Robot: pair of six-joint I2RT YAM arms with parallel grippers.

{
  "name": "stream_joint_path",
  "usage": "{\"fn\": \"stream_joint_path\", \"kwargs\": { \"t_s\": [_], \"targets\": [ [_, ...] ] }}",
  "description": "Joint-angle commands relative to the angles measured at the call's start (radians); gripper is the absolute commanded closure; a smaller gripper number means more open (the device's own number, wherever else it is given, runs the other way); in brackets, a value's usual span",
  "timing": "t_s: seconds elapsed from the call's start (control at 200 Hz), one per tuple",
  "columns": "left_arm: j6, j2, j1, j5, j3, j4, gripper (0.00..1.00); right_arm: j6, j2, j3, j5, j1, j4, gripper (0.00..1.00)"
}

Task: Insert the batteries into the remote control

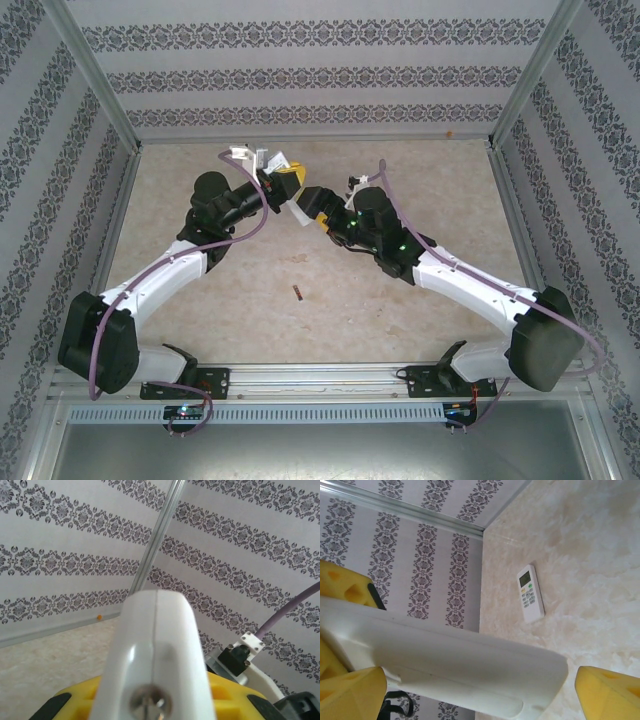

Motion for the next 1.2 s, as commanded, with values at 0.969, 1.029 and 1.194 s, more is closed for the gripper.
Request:
{"fn": "stream_joint_path", "kwargs": {
  "t_s": [0.969, 1.029, 1.194],
  "targets": [
    [0.135, 0.010, -0.019, -0.032, 0.067, -0.020, 1.00, 0.059, 0.148, 0.020, 0.159, 0.030, -0.259, 0.20],
    [0.173, 0.024, -0.020, -0.034, 0.088, -0.049, 1.00, 0.059, 0.126, 0.005, 0.169, 0.016, -0.296, 0.21],
    [0.282, 0.037, -0.020, -0.073, 0.105, -0.110, 1.00, 0.044, 0.044, -0.049, 0.149, -0.039, -0.344, 0.22]
  ]
}}
